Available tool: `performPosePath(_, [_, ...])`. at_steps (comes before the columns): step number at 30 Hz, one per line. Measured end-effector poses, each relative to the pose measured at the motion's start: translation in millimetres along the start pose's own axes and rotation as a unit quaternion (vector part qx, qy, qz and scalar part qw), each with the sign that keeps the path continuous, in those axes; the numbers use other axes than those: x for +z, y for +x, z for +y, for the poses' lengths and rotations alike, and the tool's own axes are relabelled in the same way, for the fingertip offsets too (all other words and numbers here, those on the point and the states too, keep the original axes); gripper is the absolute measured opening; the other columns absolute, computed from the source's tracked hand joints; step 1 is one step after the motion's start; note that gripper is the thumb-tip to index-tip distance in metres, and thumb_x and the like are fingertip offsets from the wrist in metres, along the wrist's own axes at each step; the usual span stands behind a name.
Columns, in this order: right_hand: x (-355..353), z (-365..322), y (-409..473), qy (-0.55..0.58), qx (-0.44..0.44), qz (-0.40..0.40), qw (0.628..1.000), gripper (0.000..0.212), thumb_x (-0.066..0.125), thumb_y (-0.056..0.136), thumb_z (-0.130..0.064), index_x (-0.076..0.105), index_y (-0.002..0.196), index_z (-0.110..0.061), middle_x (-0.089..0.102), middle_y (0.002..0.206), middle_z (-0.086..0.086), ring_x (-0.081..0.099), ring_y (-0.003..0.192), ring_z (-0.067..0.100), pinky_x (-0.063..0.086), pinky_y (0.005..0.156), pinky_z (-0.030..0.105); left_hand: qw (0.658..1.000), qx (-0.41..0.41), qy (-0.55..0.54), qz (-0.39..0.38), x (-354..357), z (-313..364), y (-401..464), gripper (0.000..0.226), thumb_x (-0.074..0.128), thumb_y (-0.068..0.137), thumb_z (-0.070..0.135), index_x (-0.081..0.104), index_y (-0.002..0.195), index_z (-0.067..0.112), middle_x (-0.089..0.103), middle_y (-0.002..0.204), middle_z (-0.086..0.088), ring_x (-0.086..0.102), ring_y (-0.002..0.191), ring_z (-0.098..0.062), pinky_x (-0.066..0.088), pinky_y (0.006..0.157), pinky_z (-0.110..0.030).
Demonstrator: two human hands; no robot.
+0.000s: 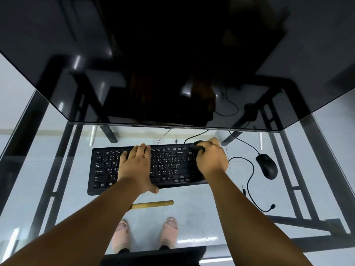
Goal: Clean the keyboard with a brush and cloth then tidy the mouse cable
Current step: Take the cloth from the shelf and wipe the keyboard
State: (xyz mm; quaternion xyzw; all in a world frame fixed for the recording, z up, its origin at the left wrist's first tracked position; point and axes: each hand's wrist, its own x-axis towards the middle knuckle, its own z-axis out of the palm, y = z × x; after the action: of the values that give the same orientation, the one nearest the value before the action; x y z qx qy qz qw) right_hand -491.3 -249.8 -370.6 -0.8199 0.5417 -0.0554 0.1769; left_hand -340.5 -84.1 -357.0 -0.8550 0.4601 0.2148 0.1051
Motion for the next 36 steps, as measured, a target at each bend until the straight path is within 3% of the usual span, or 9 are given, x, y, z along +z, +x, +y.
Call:
performPosePath(5, [1.5, -7.2, -4.0, -0.015, -0.082, -0.035, 0.996, 0.033, 0.047, 0.093, -0.018, 0.069, 0.109, -0.037, 0.048, 0.112, -0.01, 0.055, 0.095, 0.017, 0.051, 0.068, 0.03, 1.0, -0.003, -0.002, 0.009, -1.9, -0.5, 1.3, 0.14, 0.075, 0.049, 0.073, -0.002, 0.152, 0.016, 0.002, 0.16, -0.001, 0.005, 0.147, -0.023, 0.01, 0.119, -0.046])
performPosePath(10, [-4.0, 9.6, 5.5, 0.017, 0.016, 0.006, 1.0, 0.034, 0.047, 0.092, -0.013, 0.071, 0.107, -0.032, 0.049, 0.114, -0.007, 0.058, 0.098, 0.023, 0.045, 0.065, 0.028, 1.0, -0.008, -0.014, 0.013, -0.8, 0.2, 0.2, 0.14, 0.075, 0.048, 0.073, 0.0, 0.152, 0.018, 0.003, 0.16, 0.0, 0.005, 0.147, -0.021, 0.011, 0.119, -0.047])
performPosePath(14, [-0.4, 3.6, 1.9, 0.006, -0.094, -0.046, 0.994, 0.033, 0.049, 0.092, -0.016, 0.07, 0.107, -0.036, 0.048, 0.111, -0.011, 0.056, 0.094, 0.017, 0.052, 0.07, 0.031, 1.0, -0.007, -0.014, 0.016, -2.4, -1.0, 0.6, 0.139, 0.075, 0.047, 0.073, 0.001, 0.152, 0.019, 0.004, 0.16, 0.001, 0.007, 0.147, -0.021, 0.012, 0.118, -0.046])
performPosePath(20, [-13.0, 20.4, 18.8, 0.015, 0.016, -0.016, 1.0, 0.036, 0.045, 0.093, -0.013, 0.069, 0.113, -0.03, 0.048, 0.12, -0.004, 0.06, 0.095, 0.024, 0.05, 0.067, 0.03, 1.0, -0.01, -0.02, 0.015, -1.7, -0.2, -2.1, 0.14, 0.075, 0.048, 0.073, -0.001, 0.152, 0.02, 0.001, 0.161, 0.002, 0.004, 0.148, -0.02, 0.01, 0.118, -0.048])
performPosePath(24, [2.3, 7.2, 6.4, 0.043, -0.071, -0.023, 0.996, 0.035, 0.052, 0.093, -0.016, 0.068, 0.119, -0.031, 0.048, 0.124, -0.007, 0.056, 0.104, 0.021, 0.055, 0.079, 0.033, 1.0, -0.009, -0.023, 0.018, -3.2, -1.2, -1.5, 0.14, 0.075, 0.047, 0.074, -0.001, 0.152, 0.021, 0.001, 0.161, 0.003, 0.005, 0.147, -0.019, 0.012, 0.118, -0.048])
performPosePath(26, [4.6, 8.0, 2.1, 0.029, -0.133, -0.039, 0.99, 0.035, 0.054, 0.091, -0.016, 0.069, 0.116, -0.034, 0.05, 0.12, -0.012, 0.054, 0.103, 0.015, 0.053, 0.075, 0.03, 0.999, -0.009, -0.026, 0.021, -2.3, -1.5, -2.3, 0.139, 0.074, 0.047, 0.074, -0.001, 0.152, 0.022, 0.001, 0.161, 0.004, 0.005, 0.147, -0.018, 0.012, 0.118, -0.047])
performPosePath(28, [-1.4, 15.8, 3.8, 0.017, -0.124, -0.046, 0.991, 0.035, 0.053, 0.089, -0.016, 0.071, 0.11, -0.037, 0.05, 0.114, -0.016, 0.055, 0.098, 0.012, 0.051, 0.071, 0.028, 0.999, -0.01, -0.03, 0.02, -0.3, -2.2, -3.3, 0.14, 0.074, 0.048, 0.074, -0.003, 0.152, 0.022, -0.001, 0.161, 0.005, 0.003, 0.148, -0.018, 0.011, 0.118, -0.047])
performPosePath(32, [-7.4, 21.9, 12.3, 0.041, -0.026, -0.01, 0.999, 0.035, 0.049, 0.09, -0.012, 0.071, 0.107, -0.033, 0.049, 0.113, -0.01, 0.059, 0.097, 0.02, 0.054, 0.07, 0.032, 0.999, -0.013, -0.036, 0.015, 0.0, -3.1, -3.5, 0.14, 0.075, 0.048, 0.074, -0.005, 0.152, 0.023, -0.004, 0.161, 0.006, 0.001, 0.148, -0.017, 0.01, 0.118, -0.048])
performPosePath(36, [-1.5, 5.2, 3.5, 0.024, -0.119, -0.048, 0.991, 0.034, 0.05, 0.09, -0.013, 0.07, 0.108, -0.035, 0.049, 0.113, -0.012, 0.054, 0.1, 0.016, 0.054, 0.074, 0.032, 0.999, -0.013, -0.038, 0.015, 0.0, -3.2, -2.9, 0.14, 0.075, 0.048, 0.074, -0.004, 0.152, 0.022, -0.004, 0.161, 0.005, 0.001, 0.148, -0.017, 0.011, 0.118, -0.048])
